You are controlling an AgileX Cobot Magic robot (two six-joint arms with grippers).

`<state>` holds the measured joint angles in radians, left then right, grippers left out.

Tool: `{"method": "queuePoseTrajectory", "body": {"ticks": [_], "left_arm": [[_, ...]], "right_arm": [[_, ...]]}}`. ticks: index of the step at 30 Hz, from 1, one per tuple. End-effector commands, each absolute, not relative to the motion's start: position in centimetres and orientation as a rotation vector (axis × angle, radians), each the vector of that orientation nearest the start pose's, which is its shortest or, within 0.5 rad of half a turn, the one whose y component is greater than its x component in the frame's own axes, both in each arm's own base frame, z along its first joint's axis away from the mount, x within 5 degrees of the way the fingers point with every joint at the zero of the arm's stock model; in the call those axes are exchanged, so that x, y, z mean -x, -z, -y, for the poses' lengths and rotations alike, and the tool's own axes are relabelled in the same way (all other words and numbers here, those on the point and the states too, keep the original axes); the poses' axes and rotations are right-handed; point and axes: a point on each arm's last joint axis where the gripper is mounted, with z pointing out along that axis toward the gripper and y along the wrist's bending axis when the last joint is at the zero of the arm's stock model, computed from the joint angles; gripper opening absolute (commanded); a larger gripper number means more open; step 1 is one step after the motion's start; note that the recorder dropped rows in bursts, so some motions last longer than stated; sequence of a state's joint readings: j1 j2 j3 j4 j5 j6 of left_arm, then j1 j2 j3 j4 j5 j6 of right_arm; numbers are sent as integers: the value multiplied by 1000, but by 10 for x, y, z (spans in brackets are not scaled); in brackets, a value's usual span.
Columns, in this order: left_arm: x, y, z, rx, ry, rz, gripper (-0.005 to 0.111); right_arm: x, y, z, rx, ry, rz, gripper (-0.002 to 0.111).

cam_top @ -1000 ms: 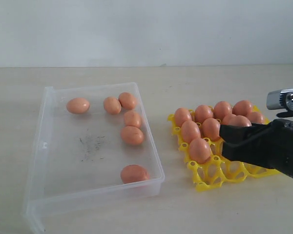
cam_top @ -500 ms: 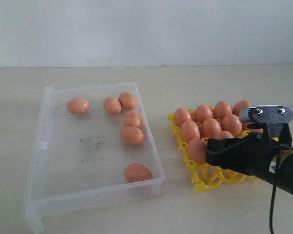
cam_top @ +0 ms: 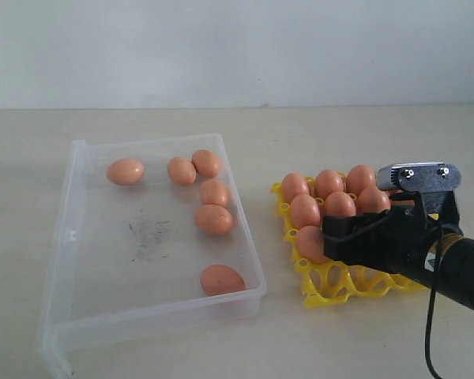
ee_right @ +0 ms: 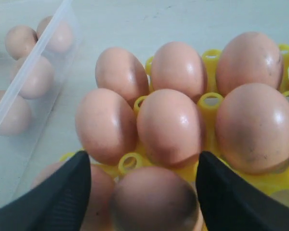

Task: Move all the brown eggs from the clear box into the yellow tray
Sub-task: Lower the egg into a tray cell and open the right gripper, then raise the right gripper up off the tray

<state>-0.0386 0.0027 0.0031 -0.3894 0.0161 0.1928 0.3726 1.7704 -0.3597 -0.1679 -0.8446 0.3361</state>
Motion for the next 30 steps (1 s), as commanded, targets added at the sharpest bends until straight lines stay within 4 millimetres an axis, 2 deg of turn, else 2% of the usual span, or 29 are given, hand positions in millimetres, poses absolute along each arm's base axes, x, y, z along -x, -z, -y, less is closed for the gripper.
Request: {"method": "queuePoseTrajectory", "body": {"ticks": [1,7,11,13,15,18,24,27,30], "left_arm": [[-56,-213,3,126,210,-1482,4],[-56,-213,3,126,210,-1482,4],[-56,-213,3,126,210,-1482,4],[-56,-213,3,126,210,-1482,4],[-56,-213,3,126,210,-1482,4],[-56,-213,3,126,210,-1482,4],[-56,-213,3,126,210,-1482,4],[-56,-213,3,126,210,-1482,4],[-56,-213,3,126,210,-1482,4]], "right_arm": [[-236,-115,-102,222,-482,-2065,58],[-235,-158,-104,252,-524,-1859,58],[-218,-196,-114,493,-584,-1663,57],[-203,-216,-121,670,-622,-1513,50],[-191,-235,-124,746,-657,-1349,40],[-177,-267,-121,680,-715,-1118,27],[-158,-301,-110,594,-752,-984,0],[-151,-313,-103,485,-833,-966,0],[-145,-320,-100,448,-881,-943,0]]}}
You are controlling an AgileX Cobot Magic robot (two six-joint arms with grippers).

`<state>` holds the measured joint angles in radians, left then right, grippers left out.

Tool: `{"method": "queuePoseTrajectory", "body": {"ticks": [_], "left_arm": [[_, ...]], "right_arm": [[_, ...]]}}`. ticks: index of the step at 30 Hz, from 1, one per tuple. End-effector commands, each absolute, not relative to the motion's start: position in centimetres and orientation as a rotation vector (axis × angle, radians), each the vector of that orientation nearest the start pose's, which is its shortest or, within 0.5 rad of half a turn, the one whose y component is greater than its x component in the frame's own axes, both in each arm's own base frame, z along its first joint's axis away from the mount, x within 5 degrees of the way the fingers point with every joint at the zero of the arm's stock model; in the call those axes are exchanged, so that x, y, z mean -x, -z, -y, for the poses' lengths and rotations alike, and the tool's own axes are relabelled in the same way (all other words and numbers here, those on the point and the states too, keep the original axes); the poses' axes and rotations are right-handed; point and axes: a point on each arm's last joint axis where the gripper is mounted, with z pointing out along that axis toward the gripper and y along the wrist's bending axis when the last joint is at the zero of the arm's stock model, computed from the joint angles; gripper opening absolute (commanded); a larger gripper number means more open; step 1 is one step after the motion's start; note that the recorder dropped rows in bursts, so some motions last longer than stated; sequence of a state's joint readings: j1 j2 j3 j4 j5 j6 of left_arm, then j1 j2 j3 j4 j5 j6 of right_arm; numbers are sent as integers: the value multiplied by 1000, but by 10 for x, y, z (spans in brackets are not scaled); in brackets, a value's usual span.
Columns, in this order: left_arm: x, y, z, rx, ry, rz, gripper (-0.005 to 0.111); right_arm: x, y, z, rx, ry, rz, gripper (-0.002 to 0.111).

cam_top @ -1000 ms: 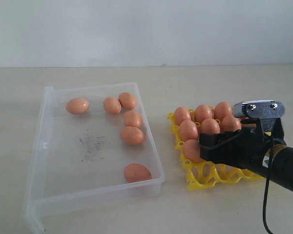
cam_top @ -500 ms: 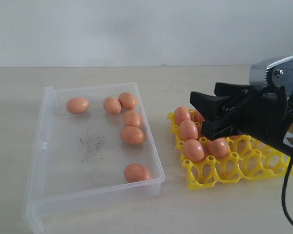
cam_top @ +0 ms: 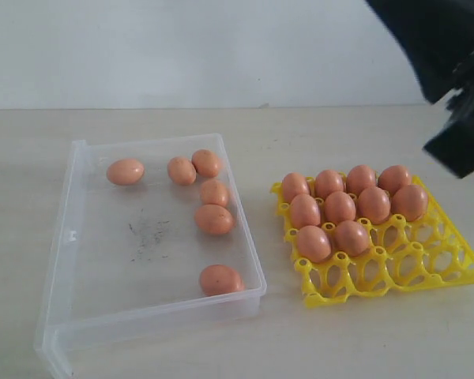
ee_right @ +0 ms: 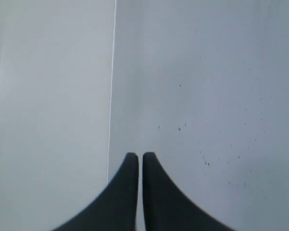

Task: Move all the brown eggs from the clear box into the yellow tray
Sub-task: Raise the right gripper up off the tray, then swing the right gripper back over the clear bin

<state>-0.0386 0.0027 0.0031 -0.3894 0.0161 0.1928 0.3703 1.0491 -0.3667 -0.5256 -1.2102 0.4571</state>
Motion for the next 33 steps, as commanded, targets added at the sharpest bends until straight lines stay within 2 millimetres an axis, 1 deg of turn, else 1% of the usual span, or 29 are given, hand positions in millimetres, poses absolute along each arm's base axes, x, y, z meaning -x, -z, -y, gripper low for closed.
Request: {"method": "queuePoseTrajectory", "body": {"ticks": [1,4,9,12,21,22,24,26,27,28,31,33], "left_arm": [[-56,-213,3,126,210,-1482,4],[-56,-213,3,126,210,-1482,4],[-56,-213,3,126,210,-1482,4],[-56,-213,3,126,210,-1482,4],[-56,-213,3,126,210,-1482,4],[-56,-213,3,126,210,-1482,4],[-56,-213,3,126,210,-1482,4],[-56,-213,3,126,210,-1482,4],[-56,-213,3,126,210,-1482,4],[-56,-213,3,126,210,-1482,4],[-56,-213,3,126,210,-1482,4],[-56,-213,3,126,210,-1482,4]], "right_arm": [[-143,-322,-99,446,-892,-938,0],[-141,-323,-99,432,-933,-941,0],[-141,-323,-98,425,-936,-942,0],[-141,-323,-99,406,-979,-955,0],[-141,-323,-99,323,-1152,-1008,0],[-140,-323,-100,313,-1213,-1030,0],[-138,-322,-102,328,-1259,-1051,0],[-134,-326,-111,487,-1240,-1044,0],[-131,-329,-116,594,-1227,-1036,0],[-129,-334,-124,758,-1188,-1061,0],[-143,-333,-139,944,-1017,-1292,0],[-150,-331,-149,1050,-896,-1338,0]]}}
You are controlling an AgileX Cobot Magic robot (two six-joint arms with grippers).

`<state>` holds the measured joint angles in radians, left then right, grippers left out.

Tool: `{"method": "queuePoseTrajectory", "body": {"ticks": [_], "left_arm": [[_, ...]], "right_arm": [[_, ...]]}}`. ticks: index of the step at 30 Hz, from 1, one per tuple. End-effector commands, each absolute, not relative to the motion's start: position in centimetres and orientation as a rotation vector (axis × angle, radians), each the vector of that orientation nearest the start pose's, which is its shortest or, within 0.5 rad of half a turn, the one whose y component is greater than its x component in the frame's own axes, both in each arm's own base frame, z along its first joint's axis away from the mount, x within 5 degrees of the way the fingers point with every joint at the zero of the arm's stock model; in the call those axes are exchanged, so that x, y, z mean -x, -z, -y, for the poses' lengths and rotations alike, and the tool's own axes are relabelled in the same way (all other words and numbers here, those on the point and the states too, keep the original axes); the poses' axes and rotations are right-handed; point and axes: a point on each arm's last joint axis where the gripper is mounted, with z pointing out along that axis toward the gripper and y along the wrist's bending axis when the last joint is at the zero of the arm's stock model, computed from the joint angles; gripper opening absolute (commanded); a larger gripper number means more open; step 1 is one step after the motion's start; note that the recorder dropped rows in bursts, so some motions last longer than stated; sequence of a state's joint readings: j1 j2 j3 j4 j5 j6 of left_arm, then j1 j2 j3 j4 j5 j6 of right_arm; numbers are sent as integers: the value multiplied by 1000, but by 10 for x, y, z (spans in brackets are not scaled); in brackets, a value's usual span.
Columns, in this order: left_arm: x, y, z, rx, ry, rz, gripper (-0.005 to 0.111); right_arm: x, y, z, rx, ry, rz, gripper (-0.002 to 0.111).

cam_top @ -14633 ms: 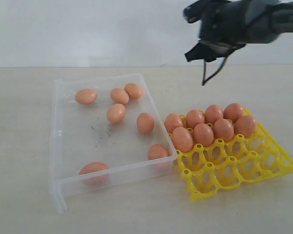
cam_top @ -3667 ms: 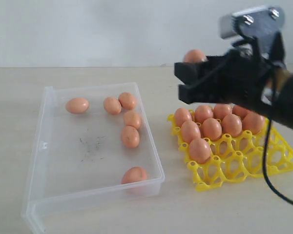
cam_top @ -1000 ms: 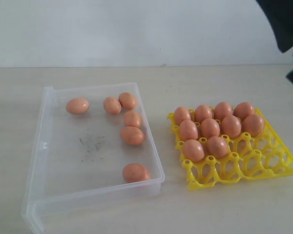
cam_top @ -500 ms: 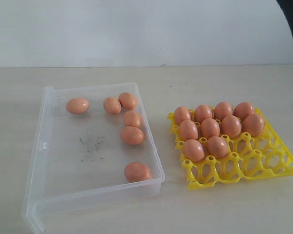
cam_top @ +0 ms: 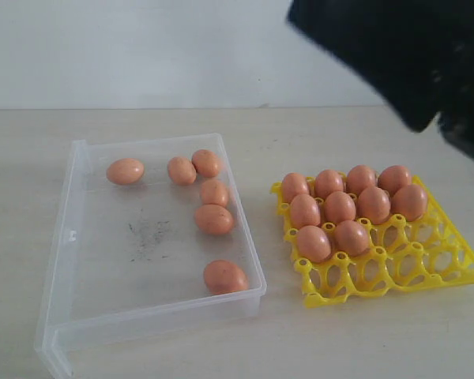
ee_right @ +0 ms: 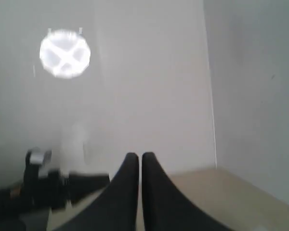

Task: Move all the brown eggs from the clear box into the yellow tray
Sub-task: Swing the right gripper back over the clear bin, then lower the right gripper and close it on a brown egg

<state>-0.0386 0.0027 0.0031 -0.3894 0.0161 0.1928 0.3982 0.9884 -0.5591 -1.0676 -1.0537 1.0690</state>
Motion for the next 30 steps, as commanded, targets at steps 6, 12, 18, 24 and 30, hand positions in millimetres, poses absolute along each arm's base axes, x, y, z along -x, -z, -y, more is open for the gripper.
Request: {"method": "queuePoseTrajectory", "body": {"ticks": [6,12,18,24,30], "left_arm": [[-56,-213,3,126,210,-1482,4],[-56,-213,3,126,210,-1482,4],[-56,-213,3,126,210,-1482,4],[-56,-213,3,126,210,-1482,4],[-56,-213,3,126,210,-1482,4]], "right_arm": [[-154,-316,-197,1386,-646,-1200,0],[-177,-280,-251,1655,-44,-1147,0],[-220,-259,-295,1569,250,-1393,6],[-270,-264,-320,1144,64,-2055,37],[-299,-244,-337,1411,-308,-2388,37]]}}
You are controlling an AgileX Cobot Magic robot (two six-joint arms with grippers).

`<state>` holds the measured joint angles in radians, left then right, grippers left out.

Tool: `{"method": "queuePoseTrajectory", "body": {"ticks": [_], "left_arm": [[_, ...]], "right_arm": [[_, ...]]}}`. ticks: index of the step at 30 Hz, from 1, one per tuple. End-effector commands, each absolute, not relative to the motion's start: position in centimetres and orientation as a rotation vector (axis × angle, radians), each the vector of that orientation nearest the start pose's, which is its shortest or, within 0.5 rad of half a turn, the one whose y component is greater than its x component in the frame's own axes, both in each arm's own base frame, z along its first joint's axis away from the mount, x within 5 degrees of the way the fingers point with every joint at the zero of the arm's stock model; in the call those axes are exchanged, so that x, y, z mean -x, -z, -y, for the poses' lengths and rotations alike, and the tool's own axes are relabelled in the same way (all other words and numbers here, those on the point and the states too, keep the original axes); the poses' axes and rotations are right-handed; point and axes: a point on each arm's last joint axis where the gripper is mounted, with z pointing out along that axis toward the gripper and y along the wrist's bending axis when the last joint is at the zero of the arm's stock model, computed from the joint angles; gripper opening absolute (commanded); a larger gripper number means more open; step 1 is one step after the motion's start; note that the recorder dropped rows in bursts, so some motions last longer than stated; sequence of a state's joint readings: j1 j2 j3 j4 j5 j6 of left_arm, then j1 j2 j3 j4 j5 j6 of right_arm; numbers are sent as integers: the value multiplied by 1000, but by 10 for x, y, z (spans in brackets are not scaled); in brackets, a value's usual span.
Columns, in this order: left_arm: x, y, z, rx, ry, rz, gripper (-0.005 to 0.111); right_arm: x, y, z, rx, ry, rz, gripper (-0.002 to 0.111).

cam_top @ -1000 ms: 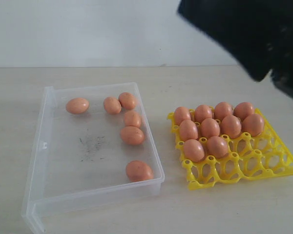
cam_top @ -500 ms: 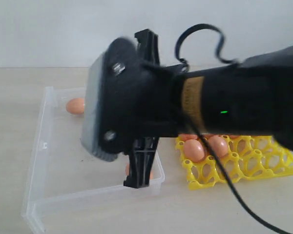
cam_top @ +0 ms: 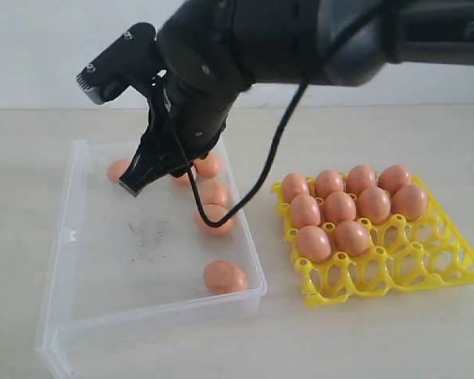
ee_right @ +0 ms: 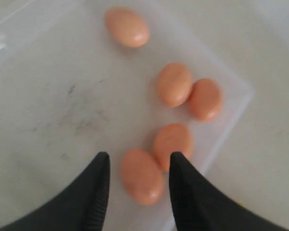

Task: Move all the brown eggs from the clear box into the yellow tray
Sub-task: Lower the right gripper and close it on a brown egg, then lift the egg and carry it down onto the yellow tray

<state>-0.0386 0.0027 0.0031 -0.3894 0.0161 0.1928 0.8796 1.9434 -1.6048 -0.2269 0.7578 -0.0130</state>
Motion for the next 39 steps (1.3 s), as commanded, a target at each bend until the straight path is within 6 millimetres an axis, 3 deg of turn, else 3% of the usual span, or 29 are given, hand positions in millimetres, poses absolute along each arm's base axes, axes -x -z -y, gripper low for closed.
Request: {"method": "queuePoseTrajectory", "body": {"ticks": [1,6,8,11,12,17,21,25,26,28,33,39], "left_arm": [[-56,-213,3,126,210,-1482,4],[-56,-213,3,126,210,-1482,4],[-56,-213,3,126,210,-1482,4],[-56,-213,3,126,210,-1482,4],[-56,-213,3,126,210,-1482,4],[-56,-213,3,126,210,-1482,4],[-56,-213,3,126,210,-1482,4],[-56,-213,3,126,210,-1482,4],[-56,-213,3,126,210,-1482,4],[-56,-213,3,126,210,-1482,4],[-56,-213,3,126,210,-1482,4],[-56,-213,3,126,210,-1482,4]], "right_arm": [[-304,-240,-336,1452,-285,-2420,37],[-324,-212,-331,1644,-101,-2498,37],[-328,-204,-331,1668,-54,-2492,48],[-331,-199,-329,1677,9,-2485,73],[-333,-197,-329,1665,33,-2486,73],[-343,-174,-334,1654,70,-2450,56],[-350,-157,-339,1662,78,-2413,57],[-358,-140,-333,1673,230,-2409,52],[-357,-136,-335,1673,226,-2424,37],[-357,-134,-338,1598,184,-2443,-1],[-369,-153,-343,1181,127,-2456,0],[-364,-204,-346,1025,-70,-2320,0]]}}
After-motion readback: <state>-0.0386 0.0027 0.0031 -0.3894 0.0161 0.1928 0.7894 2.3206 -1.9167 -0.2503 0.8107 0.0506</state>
